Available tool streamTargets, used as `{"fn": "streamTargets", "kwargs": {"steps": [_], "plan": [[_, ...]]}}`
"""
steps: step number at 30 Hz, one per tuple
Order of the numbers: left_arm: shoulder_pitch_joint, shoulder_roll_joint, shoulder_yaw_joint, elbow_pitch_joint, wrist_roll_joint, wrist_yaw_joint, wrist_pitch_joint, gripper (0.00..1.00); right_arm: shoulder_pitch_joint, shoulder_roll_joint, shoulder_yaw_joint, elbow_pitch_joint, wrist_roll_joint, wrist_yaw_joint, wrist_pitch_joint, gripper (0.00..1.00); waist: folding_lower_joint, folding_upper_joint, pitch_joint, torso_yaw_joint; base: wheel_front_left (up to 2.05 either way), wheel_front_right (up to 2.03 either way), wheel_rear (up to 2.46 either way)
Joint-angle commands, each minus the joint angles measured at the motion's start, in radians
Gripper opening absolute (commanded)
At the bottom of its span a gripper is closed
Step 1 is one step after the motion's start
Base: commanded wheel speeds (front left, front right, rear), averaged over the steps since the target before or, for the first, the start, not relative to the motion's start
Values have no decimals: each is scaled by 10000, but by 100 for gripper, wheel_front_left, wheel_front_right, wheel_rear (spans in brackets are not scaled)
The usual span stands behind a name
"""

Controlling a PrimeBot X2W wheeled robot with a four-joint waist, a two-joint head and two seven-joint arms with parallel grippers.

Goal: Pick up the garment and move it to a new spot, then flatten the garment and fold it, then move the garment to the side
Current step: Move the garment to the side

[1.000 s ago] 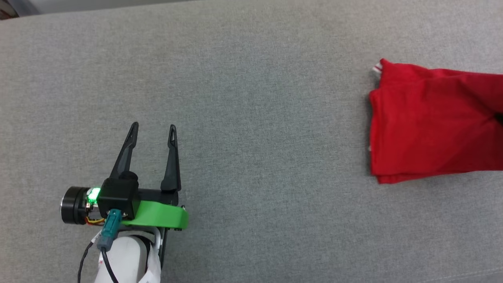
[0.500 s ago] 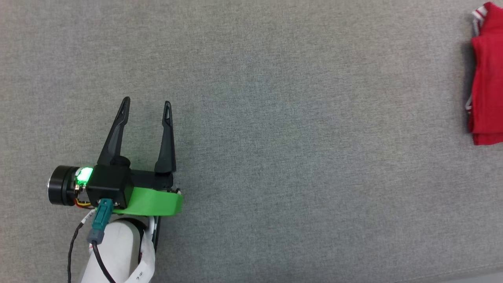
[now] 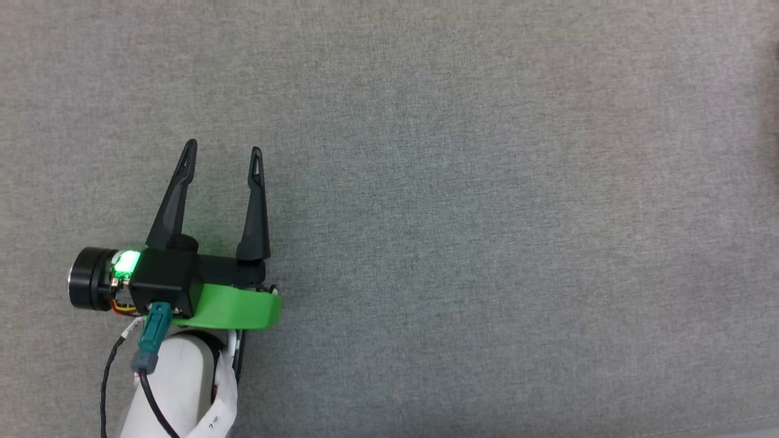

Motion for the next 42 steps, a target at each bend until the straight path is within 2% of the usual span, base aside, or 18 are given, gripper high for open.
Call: {"fn": "streamTargets", "kwargs": {"steps": [1,7,13,17,21,24,28,33,39,42], "plan": [[-123,21,-27,52,67,60,-59,100,-186,46,-46,137,-142,-9,-232,100,-2,40,-340,31,0,0,0],[159,-149,-108,324,-77,128,-59,100,-13,118,57,209,-566,-9,-1504,100,-2,40,-1399,251,0,0,0],[718,-277,-54,566,-232,230,-59,100,271,442,-281,-290,-1102,-9,-3742,100,-2,40,-2449,575,0,0,0],[1047,-346,-23,690,-316,248,-59,100,502,1088,-791,-740,-1642,-9,-5217,100,-2,40,-3014,798,0,0,0],[1291,-419,-1,806,-379,268,-59,100,891,2040,-1350,-1430,-2219,-9,-6481,100,-2,40,-3451,1019,0,0,0],[1453,-462,30,893,-420,272,-59,100,1530,3096,-1799,-2482,-2791,-9,-6826,100,-2,40,-3778,1163,0,0,0],[1597,-506,81,981,-448,281,-59,100,2323,4136,-2223,-3758,-3132,-9,-7027,100,-2,40,-4090,1393,0,0,0],[1781,-540,122,1135,-449,251,-59,100,3427,5347,-2155,-4998,-3273,-9,-7108,100,-2,40,-4404,1594,0,0,0],[1933,-601,219,1297,-497,271,-59,100,4886,6548,-1633,-6026,-3277,-9,-7116,100,-2,40,-4667,1743,0,0,0],[1984,-626,263,1341,-527,256,-59,100,5377,6787,-1366,-6109,-3178,-9,-7117,100,-2,40,-4741,1781,0,0,0]]}}
